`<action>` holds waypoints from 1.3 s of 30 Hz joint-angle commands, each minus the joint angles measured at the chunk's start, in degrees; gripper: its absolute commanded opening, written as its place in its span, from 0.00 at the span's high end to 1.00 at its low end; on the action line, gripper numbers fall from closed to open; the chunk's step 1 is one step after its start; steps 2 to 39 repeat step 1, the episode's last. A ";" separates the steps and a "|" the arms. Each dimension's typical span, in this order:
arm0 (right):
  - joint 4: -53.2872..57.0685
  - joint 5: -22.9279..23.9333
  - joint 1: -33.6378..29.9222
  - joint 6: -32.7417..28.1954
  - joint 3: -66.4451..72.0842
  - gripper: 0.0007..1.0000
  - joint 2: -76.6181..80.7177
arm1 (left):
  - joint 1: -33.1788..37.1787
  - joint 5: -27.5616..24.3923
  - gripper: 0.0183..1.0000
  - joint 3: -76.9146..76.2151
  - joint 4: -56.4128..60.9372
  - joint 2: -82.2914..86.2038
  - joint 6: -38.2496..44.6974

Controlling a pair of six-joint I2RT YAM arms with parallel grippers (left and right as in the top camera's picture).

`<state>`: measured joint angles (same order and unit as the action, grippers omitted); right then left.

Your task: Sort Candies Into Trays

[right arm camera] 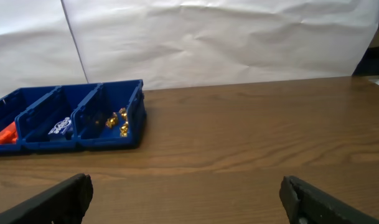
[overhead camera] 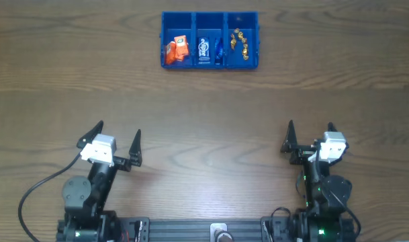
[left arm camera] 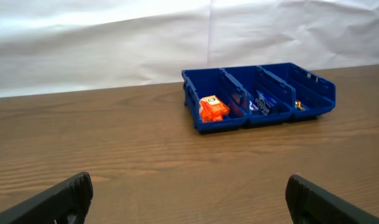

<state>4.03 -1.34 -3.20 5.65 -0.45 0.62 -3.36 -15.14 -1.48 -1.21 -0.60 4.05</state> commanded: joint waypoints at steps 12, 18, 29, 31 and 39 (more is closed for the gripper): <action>0.61 -0.26 -0.31 0.50 0.00 0.00 -0.46 | 0.35 -0.98 0.00 1.20 -1.73 0.37 -0.63; 0.61 -0.26 -0.31 0.50 0.00 0.00 -0.46 | 0.35 -0.98 0.00 1.20 -1.73 0.37 -0.63; 0.61 -0.26 -0.31 0.50 0.00 0.00 -0.46 | 0.35 -0.98 0.00 1.20 -1.73 0.37 -0.63; 0.61 -0.26 -0.31 0.50 0.00 0.00 -0.46 | 0.35 -0.98 0.00 1.20 -1.73 0.37 -0.63; 0.61 -0.26 -0.31 0.50 0.00 0.00 -0.46 | 0.35 -0.98 0.00 1.20 -1.73 0.37 -0.63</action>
